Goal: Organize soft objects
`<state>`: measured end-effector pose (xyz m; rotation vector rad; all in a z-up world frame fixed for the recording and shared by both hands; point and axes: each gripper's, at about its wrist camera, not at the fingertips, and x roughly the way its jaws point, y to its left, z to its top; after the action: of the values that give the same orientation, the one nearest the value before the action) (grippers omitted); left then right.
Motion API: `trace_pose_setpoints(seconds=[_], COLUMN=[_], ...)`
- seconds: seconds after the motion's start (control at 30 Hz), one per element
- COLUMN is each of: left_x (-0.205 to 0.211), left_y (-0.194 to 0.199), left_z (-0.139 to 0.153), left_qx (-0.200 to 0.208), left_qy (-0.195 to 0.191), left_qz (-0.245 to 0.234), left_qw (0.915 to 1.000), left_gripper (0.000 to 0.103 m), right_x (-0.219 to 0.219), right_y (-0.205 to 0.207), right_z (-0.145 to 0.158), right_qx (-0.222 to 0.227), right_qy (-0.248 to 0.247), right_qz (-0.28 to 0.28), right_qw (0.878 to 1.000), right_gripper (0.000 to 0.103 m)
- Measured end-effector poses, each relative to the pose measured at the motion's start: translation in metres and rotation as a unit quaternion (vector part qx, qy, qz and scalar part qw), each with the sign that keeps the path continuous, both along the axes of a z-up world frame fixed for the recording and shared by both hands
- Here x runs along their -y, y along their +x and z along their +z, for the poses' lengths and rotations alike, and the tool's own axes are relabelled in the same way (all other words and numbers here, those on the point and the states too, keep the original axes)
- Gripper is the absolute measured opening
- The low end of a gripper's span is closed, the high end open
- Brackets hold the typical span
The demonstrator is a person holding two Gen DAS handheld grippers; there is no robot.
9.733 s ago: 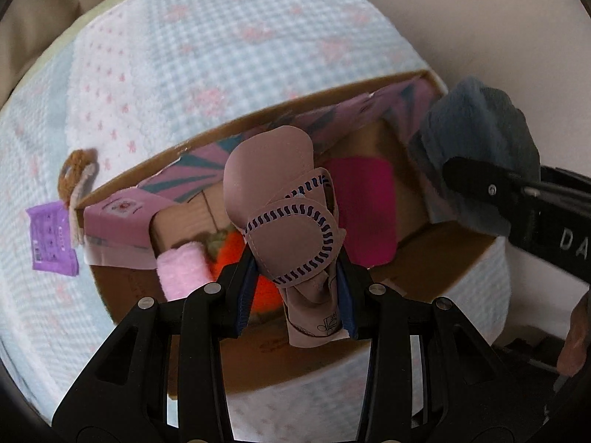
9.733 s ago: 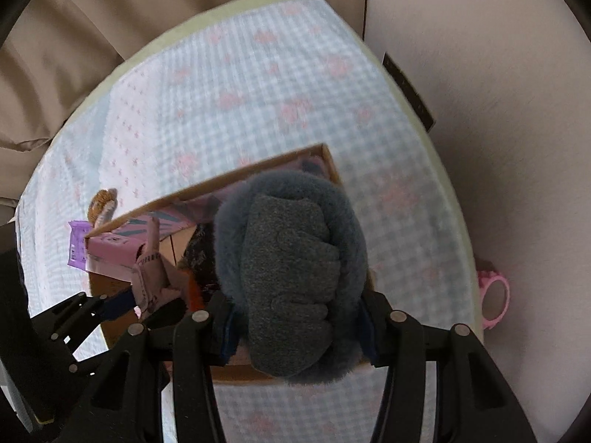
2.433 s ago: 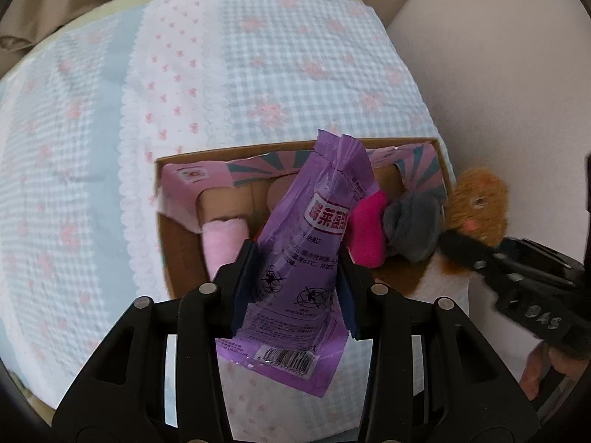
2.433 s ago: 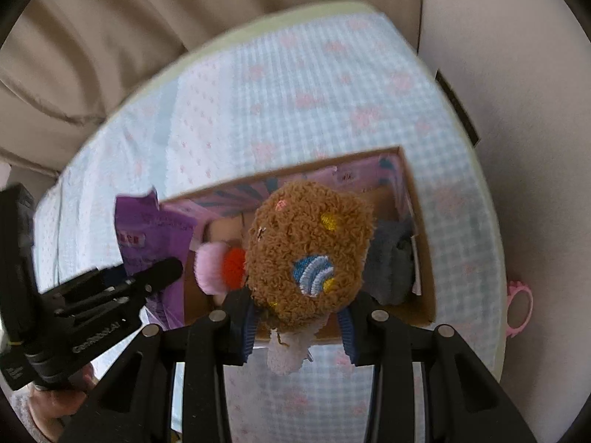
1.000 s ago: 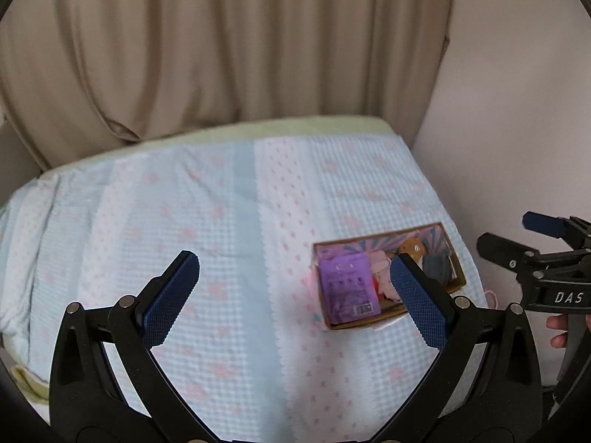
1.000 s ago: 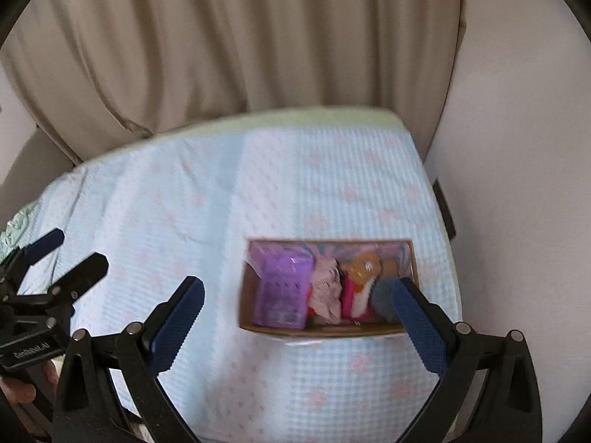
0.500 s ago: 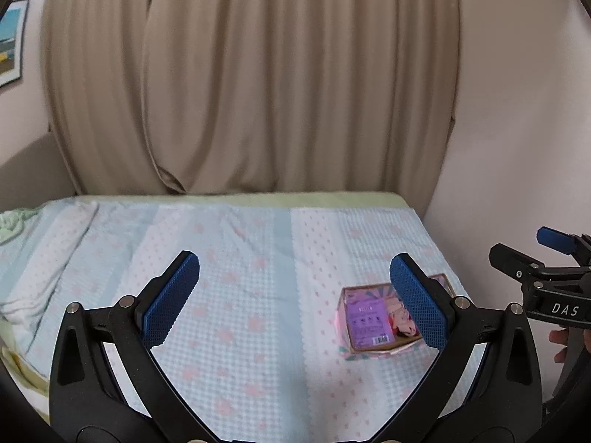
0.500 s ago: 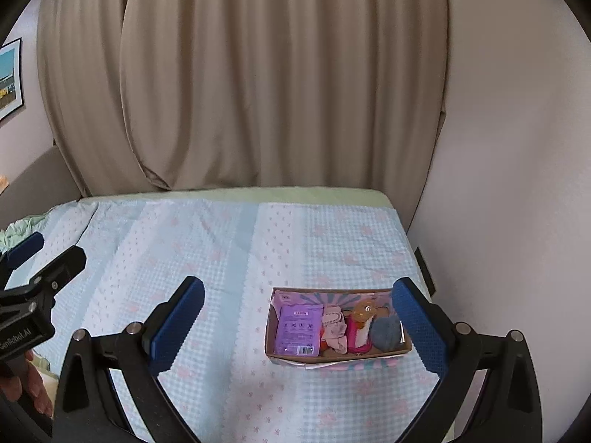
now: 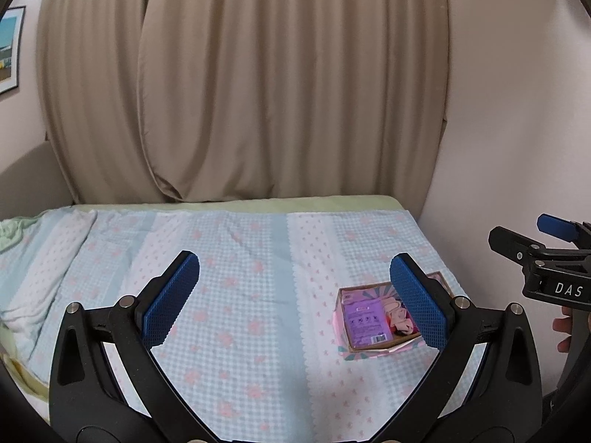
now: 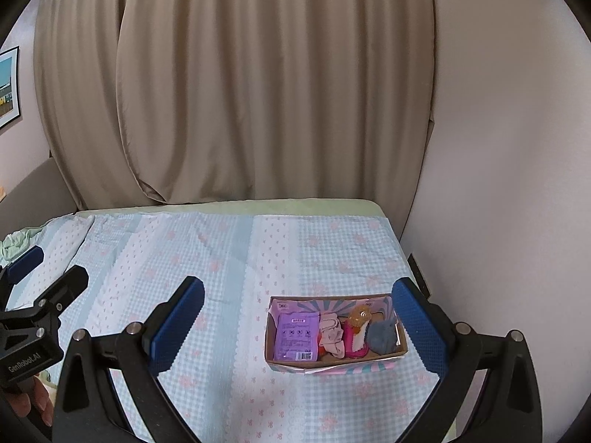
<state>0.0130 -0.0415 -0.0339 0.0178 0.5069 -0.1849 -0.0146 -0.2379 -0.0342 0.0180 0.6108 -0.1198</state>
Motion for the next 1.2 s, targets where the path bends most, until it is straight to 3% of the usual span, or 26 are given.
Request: trace_pose_setpoints(seconds=[1.2], left_x=[0.0008], left_y=[0.0049], left_z=[-0.005], left_qx=[-0.009], left_qy=[-0.002], left_qz=[0.012], left_qw=[0.9999], left_gripper=[0.103], right_x=[0.0049], right_y=[0.0071], right_z=[0.0004], right_qx=[0.005], right_qy=[0.005], right_qz=[0.009], right_qw=[1.0], right_gripper=[0.101])
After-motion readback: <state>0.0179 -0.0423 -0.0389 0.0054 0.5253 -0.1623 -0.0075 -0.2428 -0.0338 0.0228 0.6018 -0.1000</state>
